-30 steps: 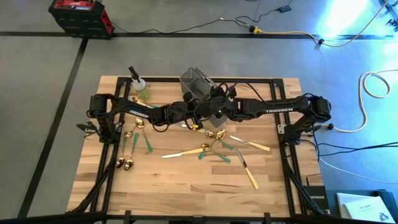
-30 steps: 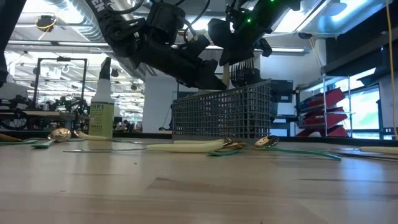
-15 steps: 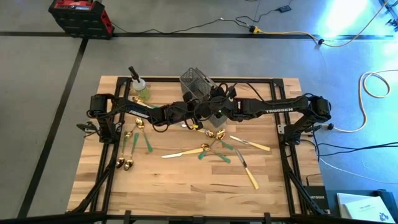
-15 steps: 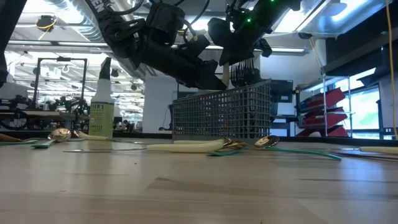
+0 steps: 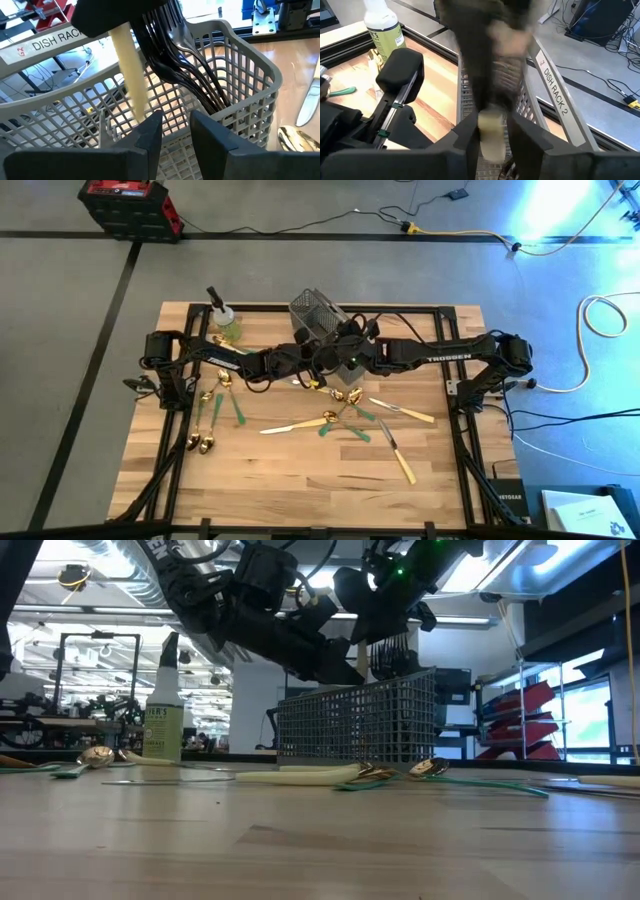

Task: Sort silverware
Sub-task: Put the yellow table knife into the gray silverware organizer

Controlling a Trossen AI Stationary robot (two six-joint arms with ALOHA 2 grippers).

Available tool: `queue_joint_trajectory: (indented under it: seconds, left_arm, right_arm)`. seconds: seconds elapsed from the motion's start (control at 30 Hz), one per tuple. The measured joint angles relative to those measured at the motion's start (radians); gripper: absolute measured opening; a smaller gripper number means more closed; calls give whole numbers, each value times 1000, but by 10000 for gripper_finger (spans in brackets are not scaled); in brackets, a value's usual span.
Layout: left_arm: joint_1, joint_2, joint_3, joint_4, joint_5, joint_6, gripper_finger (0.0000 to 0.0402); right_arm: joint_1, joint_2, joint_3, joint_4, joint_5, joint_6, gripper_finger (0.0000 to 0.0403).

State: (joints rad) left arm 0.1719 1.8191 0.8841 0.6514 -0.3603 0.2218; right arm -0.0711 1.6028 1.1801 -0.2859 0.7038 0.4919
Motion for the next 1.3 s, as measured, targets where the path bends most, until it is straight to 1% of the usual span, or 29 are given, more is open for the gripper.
queue_joint_trajectory:
  seconds: [0.13, 0.23, 0.63, 0.73, 0.83, 0.93, 1.13, 1.23, 1.3]
  left_arm:
    - [1, 0, 0, 0, -20, 21, 86]
    - [10, 0, 0, 0, -19, 19, 86]
    - [20, -1, 0, -1, -25, 1, 86]
    - [17, -28, -13, -8, -22, -58, 86]
    - [18, -74, -15, -53, -27, -76, 86]
    - [15, -141, -16, -91, -38, -61, 86]
    - [0, -286, -14, -222, -18, -62, 86]
    - [-26, -386, -13, -298, -16, -31, 86]
    - [-54, -467, -13, -391, -10, 1, 86]
  right_arm:
    - [0, 0, 0, -1, -1, 0, 124]
    - [0, 0, 0, -1, -1, 0, 137]
    - [0, 0, -1, -1, 0, 0, 140]
    - [6, 1, -1, 17, -18, 1, 140]
    - [28, -6, 0, 31, -16, -29, 140]
    - [48, -10, 26, -3, -5, -46, 140]
    - [89, -14, 100, -91, 77, -52, 140]
    - [116, -13, 125, -101, 127, -80, 140]
    - [136, -14, 150, -105, 149, -105, 140]
